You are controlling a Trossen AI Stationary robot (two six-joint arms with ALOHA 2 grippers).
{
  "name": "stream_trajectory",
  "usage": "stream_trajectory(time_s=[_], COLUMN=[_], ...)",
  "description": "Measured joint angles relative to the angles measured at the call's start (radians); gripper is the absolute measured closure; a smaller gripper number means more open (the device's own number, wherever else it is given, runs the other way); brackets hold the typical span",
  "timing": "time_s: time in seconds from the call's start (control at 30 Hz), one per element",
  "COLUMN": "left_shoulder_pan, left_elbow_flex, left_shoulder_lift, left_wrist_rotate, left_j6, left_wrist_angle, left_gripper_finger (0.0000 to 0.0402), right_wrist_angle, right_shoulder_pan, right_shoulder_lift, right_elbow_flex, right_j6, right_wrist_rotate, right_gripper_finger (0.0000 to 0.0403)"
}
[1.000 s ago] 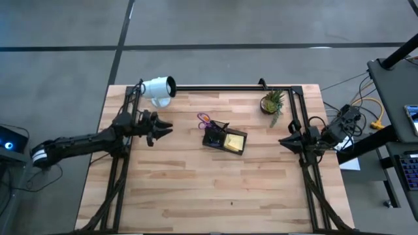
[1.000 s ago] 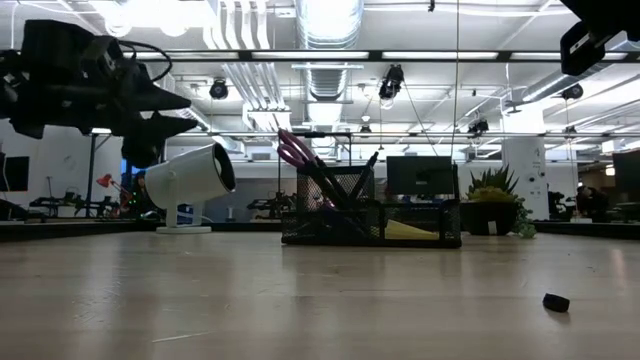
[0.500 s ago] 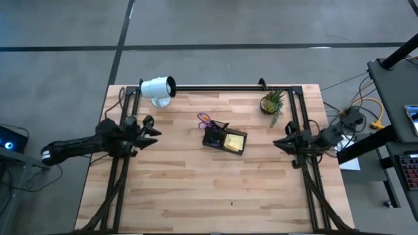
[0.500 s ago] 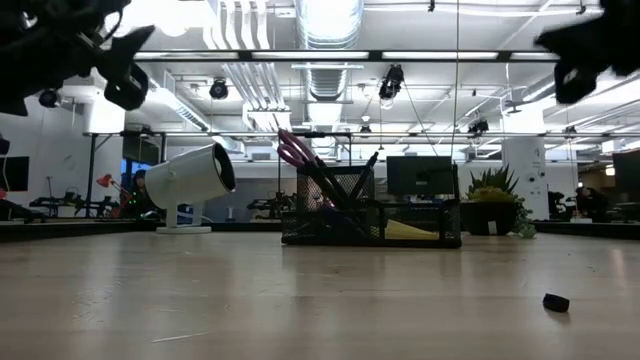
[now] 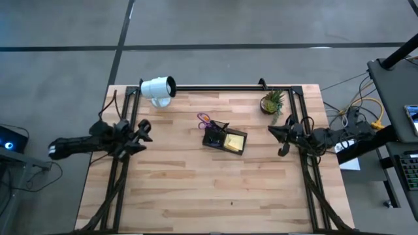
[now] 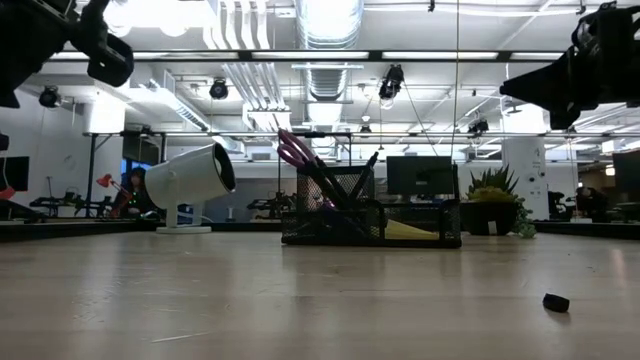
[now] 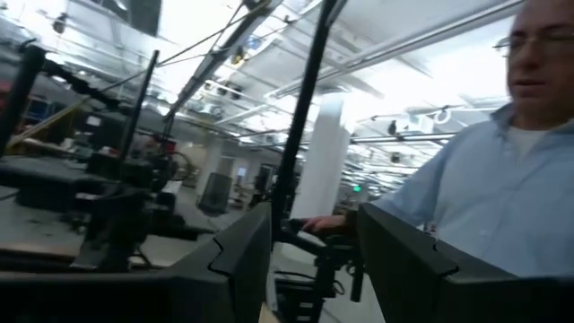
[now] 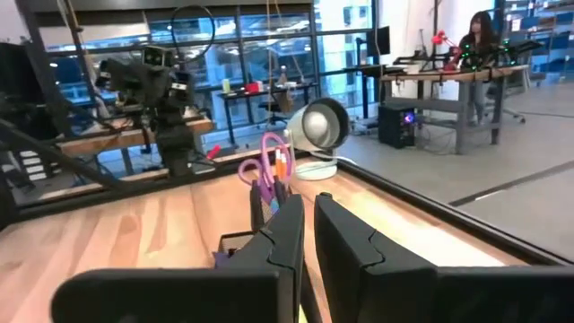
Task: Pick and place office supplies into organizer
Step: Return to Home Position
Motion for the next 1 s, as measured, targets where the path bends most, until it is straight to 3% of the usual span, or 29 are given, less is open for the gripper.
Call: stream_trajectory(time_s=[0.37, 0.53, 1.0], left_shoulder_pan=[-0.012, -0.012, -0.028], left_elbow_flex=[0.0, 0.0, 0.0], left_shoulder_lift=[-0.005, -0.015, -0.016], left_wrist_rotate=[0.0, -0.003, -0.017], left_j6=[0.0, -0.001, 0.0], left_wrist_angle=[-0.001, -0.401, -0.262], left_gripper_finger=[0.0249, 0.0249, 0.0249], right_wrist_angle=[0.001, 0.001, 0.0], right_shoulder_pan=[0.001, 0.001, 0.006], right_shoulder_lift=[0.01, 0.01, 0.084], right_elbow_flex=[0.0, 0.0, 0.0], right_j6=[-0.005, -0.003, -0.005], right_wrist_rotate=[0.0, 0.0, -0.005], right_gripper_finger=[0.0381, 0.038, 0.038])
